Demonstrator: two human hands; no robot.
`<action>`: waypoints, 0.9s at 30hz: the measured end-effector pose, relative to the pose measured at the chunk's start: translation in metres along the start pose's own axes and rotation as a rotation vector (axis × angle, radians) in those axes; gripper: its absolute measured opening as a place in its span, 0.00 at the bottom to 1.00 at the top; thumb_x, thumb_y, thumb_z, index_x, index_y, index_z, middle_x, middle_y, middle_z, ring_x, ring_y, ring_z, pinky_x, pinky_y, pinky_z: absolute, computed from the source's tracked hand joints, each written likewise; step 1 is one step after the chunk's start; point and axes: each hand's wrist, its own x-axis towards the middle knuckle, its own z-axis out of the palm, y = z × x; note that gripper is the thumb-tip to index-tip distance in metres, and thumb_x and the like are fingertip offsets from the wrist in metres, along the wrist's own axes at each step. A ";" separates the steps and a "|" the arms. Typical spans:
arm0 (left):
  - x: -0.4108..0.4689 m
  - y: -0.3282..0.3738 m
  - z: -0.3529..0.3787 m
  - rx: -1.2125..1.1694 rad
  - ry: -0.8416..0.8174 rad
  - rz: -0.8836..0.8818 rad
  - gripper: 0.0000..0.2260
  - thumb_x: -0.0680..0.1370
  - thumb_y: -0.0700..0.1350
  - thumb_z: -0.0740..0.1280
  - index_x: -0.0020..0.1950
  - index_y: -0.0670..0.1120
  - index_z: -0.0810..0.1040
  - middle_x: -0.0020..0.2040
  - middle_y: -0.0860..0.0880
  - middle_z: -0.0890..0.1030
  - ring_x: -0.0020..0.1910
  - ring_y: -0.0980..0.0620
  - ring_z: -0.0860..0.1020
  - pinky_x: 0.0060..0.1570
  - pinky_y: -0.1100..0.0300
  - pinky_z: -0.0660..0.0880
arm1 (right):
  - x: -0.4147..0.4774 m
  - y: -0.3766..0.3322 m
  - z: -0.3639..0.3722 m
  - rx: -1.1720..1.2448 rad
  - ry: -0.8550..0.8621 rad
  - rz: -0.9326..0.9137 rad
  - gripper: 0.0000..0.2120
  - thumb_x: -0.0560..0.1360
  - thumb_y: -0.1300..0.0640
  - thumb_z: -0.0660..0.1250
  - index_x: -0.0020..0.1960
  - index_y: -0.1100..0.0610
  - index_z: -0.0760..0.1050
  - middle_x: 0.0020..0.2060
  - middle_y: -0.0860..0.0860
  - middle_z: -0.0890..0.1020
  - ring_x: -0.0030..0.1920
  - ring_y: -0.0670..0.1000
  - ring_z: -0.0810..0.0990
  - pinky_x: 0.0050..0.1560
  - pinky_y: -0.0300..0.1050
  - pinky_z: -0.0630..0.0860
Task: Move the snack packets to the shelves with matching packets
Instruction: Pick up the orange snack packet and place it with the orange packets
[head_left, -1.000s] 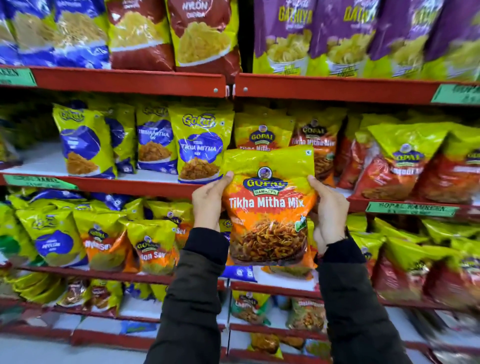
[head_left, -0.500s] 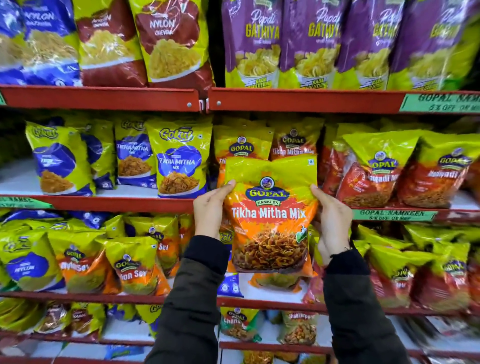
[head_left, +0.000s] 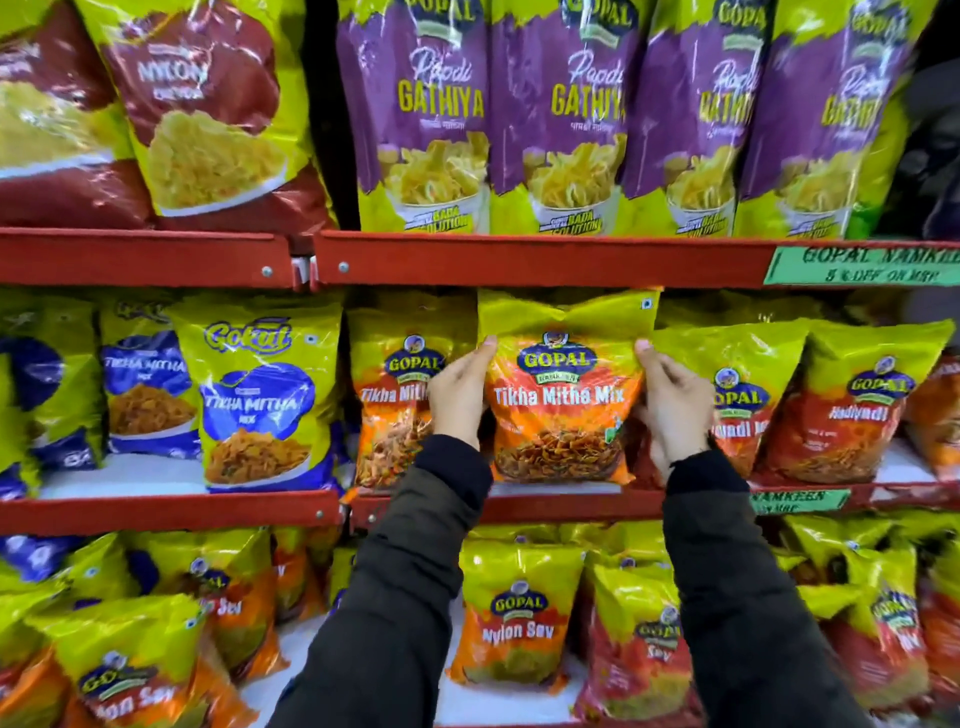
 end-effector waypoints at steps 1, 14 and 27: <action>0.007 -0.006 0.002 0.014 0.008 -0.010 0.17 0.61 0.61 0.76 0.42 0.51 0.86 0.55 0.42 0.85 0.60 0.41 0.81 0.65 0.40 0.74 | 0.009 0.007 0.001 -0.004 0.000 0.009 0.12 0.77 0.53 0.70 0.47 0.63 0.82 0.44 0.58 0.76 0.46 0.55 0.70 0.50 0.56 0.73; 0.039 -0.041 0.012 0.275 0.053 0.087 0.22 0.77 0.51 0.69 0.68 0.43 0.74 0.65 0.46 0.78 0.59 0.52 0.77 0.54 0.65 0.70 | 0.057 0.075 0.002 -0.414 0.102 -0.072 0.16 0.79 0.48 0.66 0.54 0.59 0.83 0.40 0.51 0.82 0.46 0.52 0.78 0.51 0.46 0.72; -0.057 -0.080 -0.090 0.488 0.072 0.494 0.09 0.80 0.49 0.65 0.59 0.55 0.77 0.51 0.54 0.82 0.47 0.57 0.80 0.41 0.66 0.78 | -0.101 0.121 0.004 -0.454 -0.043 -0.395 0.07 0.81 0.54 0.64 0.56 0.53 0.79 0.52 0.49 0.82 0.47 0.35 0.78 0.43 0.25 0.71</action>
